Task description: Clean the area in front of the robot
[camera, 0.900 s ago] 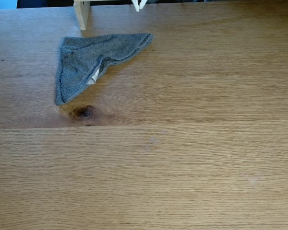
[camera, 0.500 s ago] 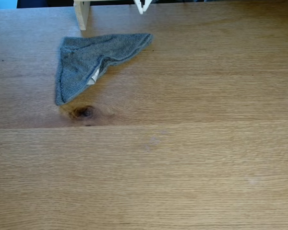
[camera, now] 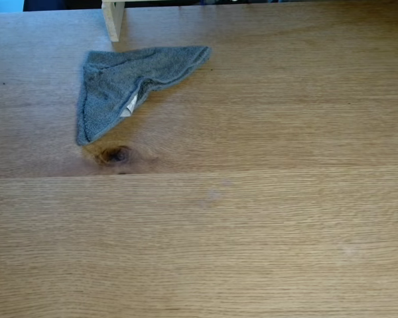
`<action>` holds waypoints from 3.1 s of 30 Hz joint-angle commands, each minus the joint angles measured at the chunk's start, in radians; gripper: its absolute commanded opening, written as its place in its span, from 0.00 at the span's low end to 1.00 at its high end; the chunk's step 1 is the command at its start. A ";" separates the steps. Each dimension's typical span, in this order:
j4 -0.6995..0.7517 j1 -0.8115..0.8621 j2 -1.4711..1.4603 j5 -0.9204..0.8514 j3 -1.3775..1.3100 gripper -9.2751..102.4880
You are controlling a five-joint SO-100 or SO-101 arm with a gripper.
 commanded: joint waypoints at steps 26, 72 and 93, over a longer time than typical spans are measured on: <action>-0.074 0.965 -1.410 0.184 -0.988 0.45; -0.146 0.847 -1.514 0.061 -0.989 0.08; -0.167 -0.008 -1.252 0.018 -1.006 0.08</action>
